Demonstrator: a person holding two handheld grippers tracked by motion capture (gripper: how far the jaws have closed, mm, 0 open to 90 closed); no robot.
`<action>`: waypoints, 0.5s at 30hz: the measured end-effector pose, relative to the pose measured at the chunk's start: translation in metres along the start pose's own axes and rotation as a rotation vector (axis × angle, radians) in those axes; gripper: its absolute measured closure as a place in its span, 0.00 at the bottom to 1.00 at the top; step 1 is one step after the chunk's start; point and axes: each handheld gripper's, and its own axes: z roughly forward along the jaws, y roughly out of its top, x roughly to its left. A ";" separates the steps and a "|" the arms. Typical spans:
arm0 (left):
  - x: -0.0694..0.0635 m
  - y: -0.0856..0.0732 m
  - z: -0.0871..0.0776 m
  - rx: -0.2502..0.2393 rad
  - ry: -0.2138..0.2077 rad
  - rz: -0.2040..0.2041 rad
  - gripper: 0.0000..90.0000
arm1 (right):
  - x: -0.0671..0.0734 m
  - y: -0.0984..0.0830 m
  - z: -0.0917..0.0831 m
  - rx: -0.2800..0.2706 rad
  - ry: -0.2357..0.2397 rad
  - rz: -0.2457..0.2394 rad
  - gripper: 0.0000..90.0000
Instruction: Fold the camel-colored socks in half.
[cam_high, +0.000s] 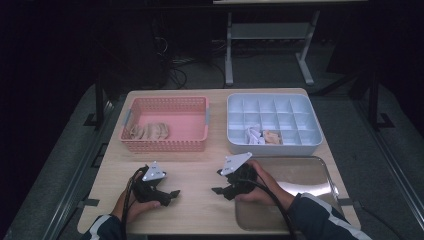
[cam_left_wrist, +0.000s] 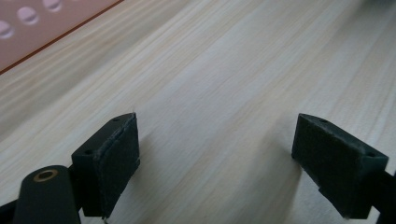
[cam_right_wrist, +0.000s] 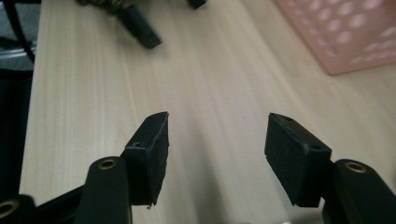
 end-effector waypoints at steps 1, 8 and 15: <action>0.002 0.001 -0.003 -0.014 -0.001 -0.013 0.16 | 0.001 0.000 0.004 0.006 0.002 -0.018 0.43; 0.014 0.023 -0.039 -0.137 0.030 -0.029 0.16 | 0.015 -0.002 0.020 0.025 0.032 -0.081 0.41; 0.060 0.064 -0.070 -0.152 0.142 -0.044 0.16 | 0.022 -0.001 0.024 0.038 0.050 -0.110 0.40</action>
